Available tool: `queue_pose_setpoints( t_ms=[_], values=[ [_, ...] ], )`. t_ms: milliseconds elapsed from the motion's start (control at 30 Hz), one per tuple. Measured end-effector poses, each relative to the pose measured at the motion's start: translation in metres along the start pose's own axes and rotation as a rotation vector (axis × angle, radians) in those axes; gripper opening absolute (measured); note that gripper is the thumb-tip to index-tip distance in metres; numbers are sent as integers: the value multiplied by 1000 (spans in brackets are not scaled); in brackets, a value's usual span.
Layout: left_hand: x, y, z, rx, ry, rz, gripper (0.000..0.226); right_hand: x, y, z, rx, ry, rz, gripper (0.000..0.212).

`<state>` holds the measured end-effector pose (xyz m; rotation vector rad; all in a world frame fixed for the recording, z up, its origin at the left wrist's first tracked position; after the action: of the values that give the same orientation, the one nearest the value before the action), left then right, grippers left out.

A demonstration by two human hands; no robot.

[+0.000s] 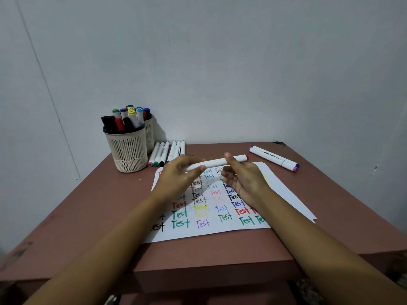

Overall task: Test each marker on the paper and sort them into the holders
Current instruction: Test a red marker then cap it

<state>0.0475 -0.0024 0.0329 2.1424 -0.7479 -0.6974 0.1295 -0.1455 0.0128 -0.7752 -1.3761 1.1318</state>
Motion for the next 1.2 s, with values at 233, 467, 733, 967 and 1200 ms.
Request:
queue_pose_setpoints(
  t_ms=[233, 467, 733, 967, 1200],
  values=[
    [-4, -9, -2, 10, -91, -91, 17, -2, -15, 9, -953, 5, 921, 31],
    [-6, -12, 0, 19, -125, -97, 28, 8, -13, 18, -1122, -173, 1117, 24],
    [-6, -31, -3, 8, -199, -670, 62, -38, -55, -33, -906, 102, 1249, 22],
    [1, -34, 4, 0, -383, -782, 52, -88, -55, -90, -753, 310, 1520, 28],
    [2, -39, 6, 3, -398, -805, 52, -84, -57, -104, -759, 293, 1541, 27]
  ],
)
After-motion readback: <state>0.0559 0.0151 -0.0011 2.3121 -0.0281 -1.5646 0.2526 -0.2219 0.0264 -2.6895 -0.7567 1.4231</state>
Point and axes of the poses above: each hand's wrist, its own z-axis away from the middle knuckle, its own x-axis out of the palm, y = z × x, the point moved 5 cm from there along -z, towards the middle knuckle, and after that the axes turned 13 degrees about y, right-handed, at the moved point
